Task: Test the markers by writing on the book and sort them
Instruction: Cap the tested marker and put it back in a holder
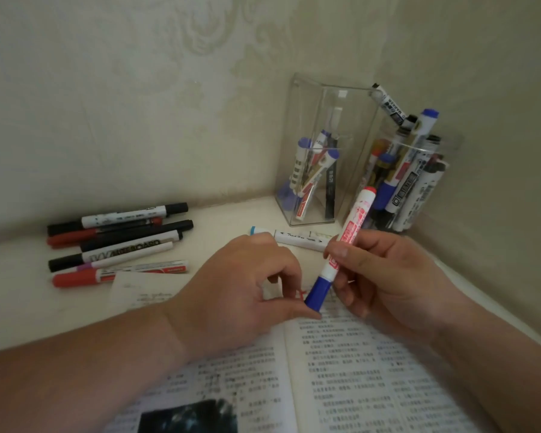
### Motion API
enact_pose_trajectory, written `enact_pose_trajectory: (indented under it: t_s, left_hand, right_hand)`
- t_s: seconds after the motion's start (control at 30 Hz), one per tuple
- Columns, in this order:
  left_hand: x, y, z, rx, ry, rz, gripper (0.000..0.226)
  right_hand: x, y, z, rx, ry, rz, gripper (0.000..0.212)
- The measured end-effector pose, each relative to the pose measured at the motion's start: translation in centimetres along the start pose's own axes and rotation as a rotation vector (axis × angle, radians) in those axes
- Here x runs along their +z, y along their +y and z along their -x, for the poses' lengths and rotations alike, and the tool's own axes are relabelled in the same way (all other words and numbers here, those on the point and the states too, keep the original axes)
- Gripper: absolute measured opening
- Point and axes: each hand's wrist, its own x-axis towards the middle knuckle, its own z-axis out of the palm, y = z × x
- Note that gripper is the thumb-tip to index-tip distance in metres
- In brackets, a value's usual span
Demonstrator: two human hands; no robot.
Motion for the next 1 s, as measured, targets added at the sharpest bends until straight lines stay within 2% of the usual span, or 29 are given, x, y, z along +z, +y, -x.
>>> enact_pose_trajectory:
  t_s: [0.13,0.2,0.27,0.33,0.4,0.53,0.63,0.8,0.87,1.0]
  left_hand:
    - [0.0,0.5,-1.0,-0.266,-0.215,0.039,0.027]
    - [0.0,0.7,-1.0,-0.273,-0.307,0.021,0.026]
    - [-0.2,0.7,-0.9,-0.263,-0.305,-0.023,0.027]
    - [-0.6,0.2,-0.9,-0.282,-0.276,-0.137,0.032]
    - [-1.1,-0.3,-1.1,-0.292,-0.315,-0.313,0.032]
    - [-1.8,-0.7,-1.1,-0.288,-0.374,-0.364,0.027]
    - [-1.9,-0.7,-0.7,-0.263,-0.358,-0.343,0.024]
    - [-2.3,-1.2,-0.1,-0.235,-0.296,-0.331,0.026]
    - [-2.4,-1.4,0.0,-0.241,-0.294,-0.329,0.026]
    - [-2.4,-1.6,-0.2,-0.249,-0.301,-0.327,0.024]
  right_hand:
    - [0.8,-1.0,0.6,-0.175,0.123,0.362,0.05]
    - [1.3,-1.8,0.6,-0.276,0.161,0.545,0.061]
    - [2.0,-2.7,0.1,-0.349,0.158,0.657,0.057]
    - [3.1,-3.9,-1.0,-0.365,0.126,0.833,0.036]
    - [4.6,-5.1,-2.7,-0.39,0.053,1.113,0.032]
    - [9.1,-6.8,-7.3,-0.459,-0.149,1.502,0.008]
    - [12.8,-6.7,-11.1,-0.446,-0.254,1.691,0.027]
    - [16.5,-4.8,-14.8,-0.493,-0.321,1.739,0.034]
    - [16.0,-4.9,-14.9,-0.538,-0.248,1.68,0.032]
    - [11.6,-6.3,-11.6,-0.641,-0.014,1.432,0.014]
